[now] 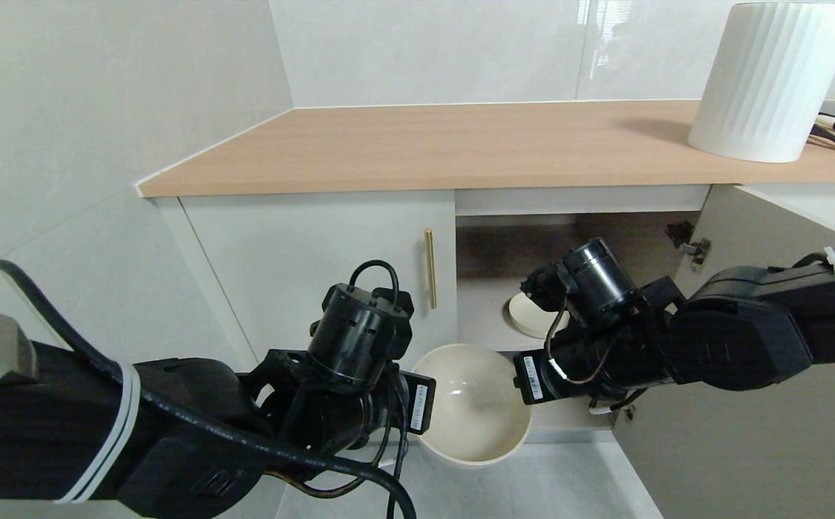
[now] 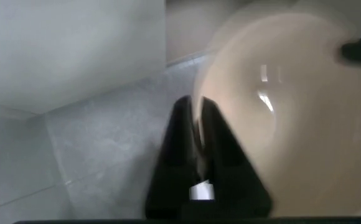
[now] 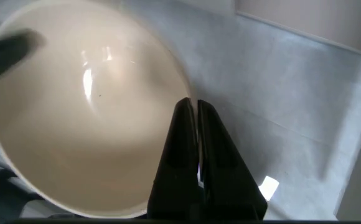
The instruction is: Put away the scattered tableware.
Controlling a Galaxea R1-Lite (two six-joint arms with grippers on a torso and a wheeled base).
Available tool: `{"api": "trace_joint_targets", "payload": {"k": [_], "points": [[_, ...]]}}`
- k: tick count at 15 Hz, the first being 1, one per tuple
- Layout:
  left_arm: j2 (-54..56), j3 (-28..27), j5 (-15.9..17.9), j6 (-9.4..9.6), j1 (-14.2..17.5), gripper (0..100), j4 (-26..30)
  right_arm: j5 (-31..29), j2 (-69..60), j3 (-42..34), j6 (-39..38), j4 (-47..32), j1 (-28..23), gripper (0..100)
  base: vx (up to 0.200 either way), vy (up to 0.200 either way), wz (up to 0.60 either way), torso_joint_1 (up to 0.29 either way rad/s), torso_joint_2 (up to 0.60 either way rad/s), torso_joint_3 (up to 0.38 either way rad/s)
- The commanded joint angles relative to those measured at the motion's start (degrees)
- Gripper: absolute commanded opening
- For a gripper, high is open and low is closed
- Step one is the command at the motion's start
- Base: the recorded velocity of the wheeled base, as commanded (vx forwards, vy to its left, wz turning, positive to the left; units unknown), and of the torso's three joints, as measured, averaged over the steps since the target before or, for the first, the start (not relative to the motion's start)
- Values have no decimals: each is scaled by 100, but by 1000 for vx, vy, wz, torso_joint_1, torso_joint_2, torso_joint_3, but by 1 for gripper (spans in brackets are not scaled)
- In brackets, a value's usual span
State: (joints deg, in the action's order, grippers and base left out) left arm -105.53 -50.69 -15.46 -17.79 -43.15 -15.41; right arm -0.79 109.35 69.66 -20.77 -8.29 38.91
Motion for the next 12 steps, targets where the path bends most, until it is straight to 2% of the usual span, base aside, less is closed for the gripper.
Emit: {"api": "trace_joint_targets", "payload": {"k": [1,8,9,10,12], "points": [[15,24,8,3,-9,100,-24,18,34,4,3,12,11,0,0,0,0,0,0,0],[77,42,-54,-50,9,100,-375,-79,113,13,21,12,-77,0,0,0,0,0,0,0],[77,42,-115,-50,18,100,-463,-193,254,66,12,56,-191,0,0,0,0,0,0,0],[68,50,-186,-58,35,100,-604,-633,746,347,-58,275,-604,0,0,0,0,0,0,0],[59,50,-186,-58,35,100,-621,-1011,1212,654,-401,627,-991,0,0,0,0,0,0,0]]}}
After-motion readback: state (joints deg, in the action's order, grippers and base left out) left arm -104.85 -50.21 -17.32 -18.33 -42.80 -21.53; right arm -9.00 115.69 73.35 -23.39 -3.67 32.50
